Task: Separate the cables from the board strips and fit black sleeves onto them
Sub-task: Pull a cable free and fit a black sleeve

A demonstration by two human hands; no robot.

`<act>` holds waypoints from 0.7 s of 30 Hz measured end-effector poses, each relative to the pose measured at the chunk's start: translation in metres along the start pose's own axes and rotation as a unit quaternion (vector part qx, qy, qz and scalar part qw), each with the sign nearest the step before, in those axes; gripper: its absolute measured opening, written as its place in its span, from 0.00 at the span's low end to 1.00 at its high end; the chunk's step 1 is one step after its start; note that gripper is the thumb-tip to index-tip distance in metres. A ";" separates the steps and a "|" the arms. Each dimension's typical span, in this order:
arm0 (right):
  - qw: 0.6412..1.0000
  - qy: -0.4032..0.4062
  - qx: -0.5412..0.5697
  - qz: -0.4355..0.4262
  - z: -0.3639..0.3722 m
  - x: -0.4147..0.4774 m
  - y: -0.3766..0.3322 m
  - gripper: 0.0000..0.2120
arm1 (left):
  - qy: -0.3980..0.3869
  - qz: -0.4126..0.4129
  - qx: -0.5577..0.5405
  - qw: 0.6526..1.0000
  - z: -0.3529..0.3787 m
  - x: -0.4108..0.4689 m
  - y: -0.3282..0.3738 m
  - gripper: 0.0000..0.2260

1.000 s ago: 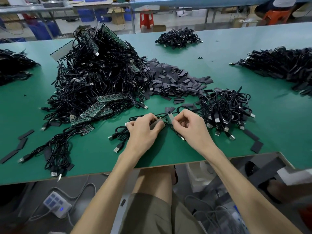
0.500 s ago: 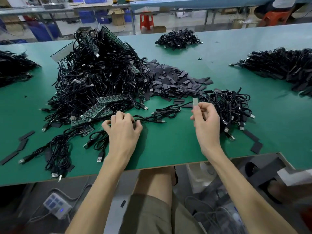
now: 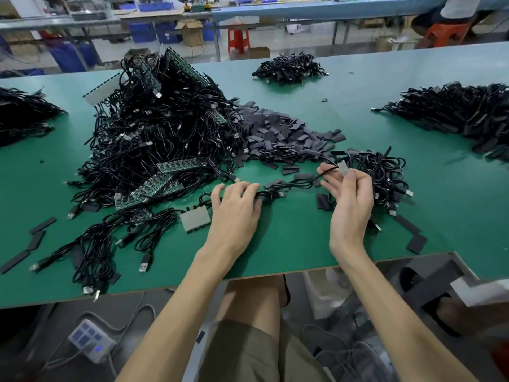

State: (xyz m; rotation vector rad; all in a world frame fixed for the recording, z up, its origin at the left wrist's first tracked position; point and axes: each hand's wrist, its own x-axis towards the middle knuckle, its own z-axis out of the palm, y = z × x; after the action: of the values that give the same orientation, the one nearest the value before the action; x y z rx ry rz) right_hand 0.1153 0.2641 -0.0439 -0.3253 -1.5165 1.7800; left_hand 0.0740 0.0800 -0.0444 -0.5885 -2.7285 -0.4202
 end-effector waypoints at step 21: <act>0.999 -0.033 -0.026 -0.010 0.002 -0.002 -0.001 0.14 | -0.072 -0.048 -0.052 0.995 0.010 0.062 0.019 0.12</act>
State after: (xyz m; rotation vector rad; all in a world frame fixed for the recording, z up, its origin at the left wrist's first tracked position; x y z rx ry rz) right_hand 0.1159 0.2610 -0.0432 -0.2791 -1.6090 1.7538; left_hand 0.0262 0.1211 -0.0271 -0.5350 -2.8958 -0.5656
